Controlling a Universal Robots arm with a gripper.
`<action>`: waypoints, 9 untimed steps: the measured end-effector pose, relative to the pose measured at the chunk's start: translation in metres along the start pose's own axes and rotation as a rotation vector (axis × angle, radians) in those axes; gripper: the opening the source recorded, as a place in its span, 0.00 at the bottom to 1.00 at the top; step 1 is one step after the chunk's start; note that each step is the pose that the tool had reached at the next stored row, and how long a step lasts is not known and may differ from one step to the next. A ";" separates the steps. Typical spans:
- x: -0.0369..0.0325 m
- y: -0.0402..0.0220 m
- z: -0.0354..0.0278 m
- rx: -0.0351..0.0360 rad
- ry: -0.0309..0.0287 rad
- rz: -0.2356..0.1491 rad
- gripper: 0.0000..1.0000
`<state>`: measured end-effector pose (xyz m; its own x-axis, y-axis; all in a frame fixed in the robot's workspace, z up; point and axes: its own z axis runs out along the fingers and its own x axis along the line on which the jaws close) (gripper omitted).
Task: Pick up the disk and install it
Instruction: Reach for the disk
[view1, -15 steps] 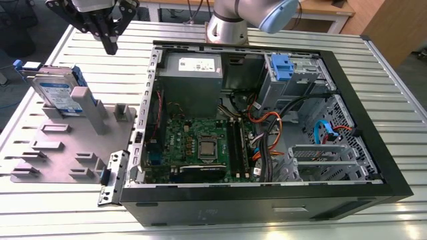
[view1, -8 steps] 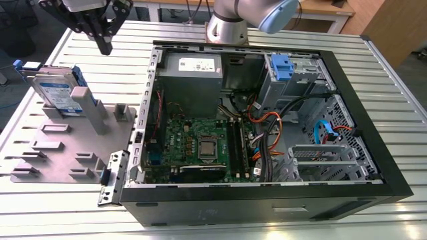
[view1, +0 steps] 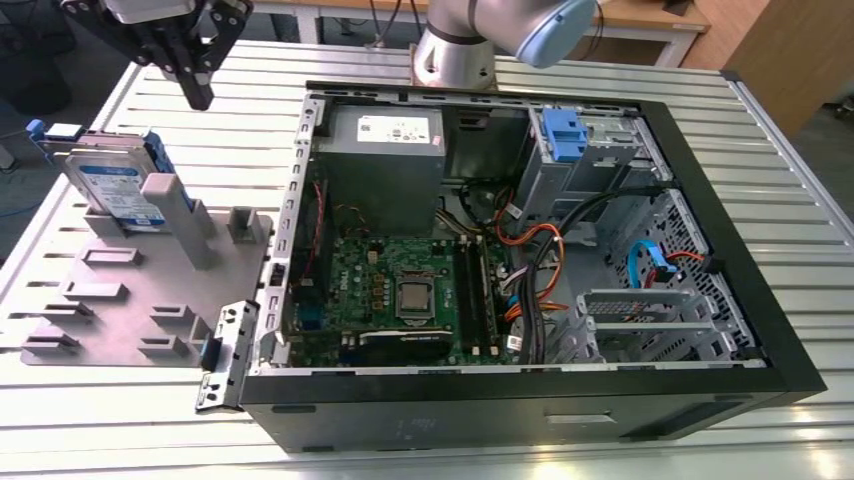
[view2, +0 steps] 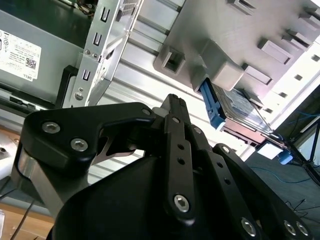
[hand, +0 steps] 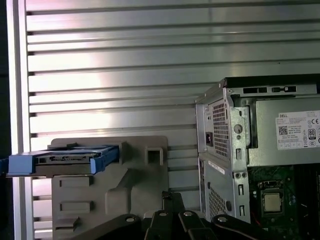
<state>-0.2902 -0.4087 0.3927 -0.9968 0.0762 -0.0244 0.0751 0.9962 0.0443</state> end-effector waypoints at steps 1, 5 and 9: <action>0.0012 -0.0002 0.0000 0.0000 -0.0001 0.000 0.11; 0.0060 -0.0009 -0.0001 -0.0001 0.0000 0.000 0.11; 0.0115 -0.0017 -0.0002 -0.0001 -0.0001 0.000 0.11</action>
<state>-0.3018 -0.4096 0.3925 -0.9968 0.0763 -0.0245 0.0752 0.9962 0.0444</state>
